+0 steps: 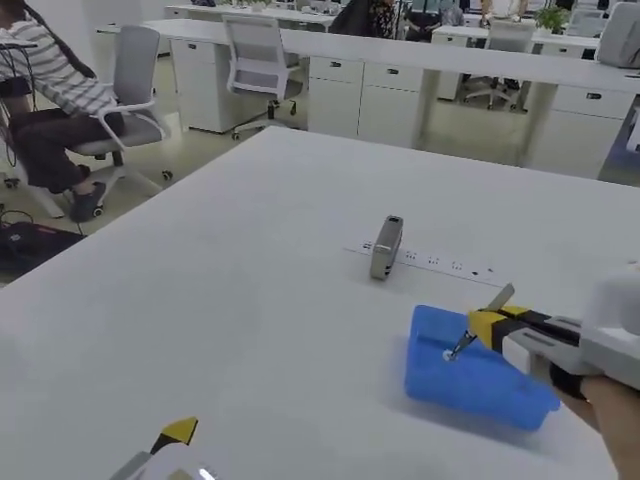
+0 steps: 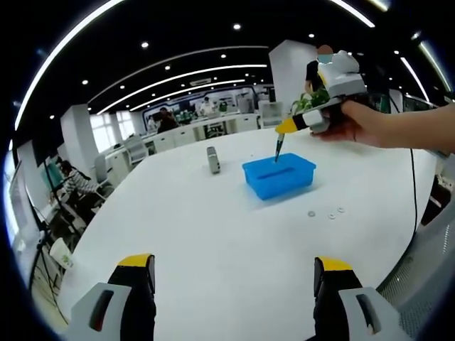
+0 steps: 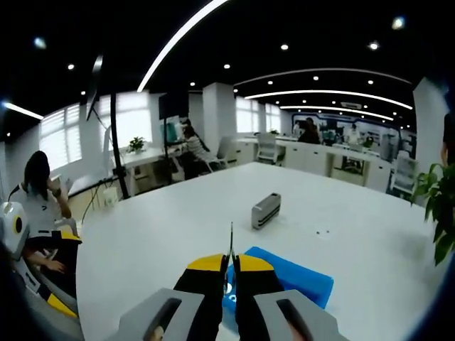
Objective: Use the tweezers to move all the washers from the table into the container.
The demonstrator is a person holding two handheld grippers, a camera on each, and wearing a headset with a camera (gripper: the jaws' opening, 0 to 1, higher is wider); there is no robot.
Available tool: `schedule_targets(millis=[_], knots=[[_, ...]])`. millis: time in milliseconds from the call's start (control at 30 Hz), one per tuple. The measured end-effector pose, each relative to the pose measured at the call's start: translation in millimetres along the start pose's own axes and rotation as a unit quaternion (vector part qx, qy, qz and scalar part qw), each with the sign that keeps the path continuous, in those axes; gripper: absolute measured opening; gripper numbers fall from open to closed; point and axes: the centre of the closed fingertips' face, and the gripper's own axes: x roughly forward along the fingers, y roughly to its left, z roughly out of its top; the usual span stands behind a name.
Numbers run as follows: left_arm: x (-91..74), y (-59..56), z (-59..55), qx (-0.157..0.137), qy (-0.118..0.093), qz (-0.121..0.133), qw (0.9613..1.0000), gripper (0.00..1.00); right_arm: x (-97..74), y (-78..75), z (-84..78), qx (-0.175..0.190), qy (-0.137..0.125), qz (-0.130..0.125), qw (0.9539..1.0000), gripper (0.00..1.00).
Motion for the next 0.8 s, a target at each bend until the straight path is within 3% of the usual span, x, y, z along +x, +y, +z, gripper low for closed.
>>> schedule_targets(millis=[233,800], knots=[[0.7,0.0,-2.2,0.004,0.007,0.001,1.0000,0.94,17.6,-14.4,-10.9,0.002,0.011,-0.013,0.9998,0.00],[1.6,0.3,-4.9,0.008,0.016,0.003,0.9998,0.94,36.9,-23.5,-49.1,0.011,0.049,-0.013,0.9987,0.01]])
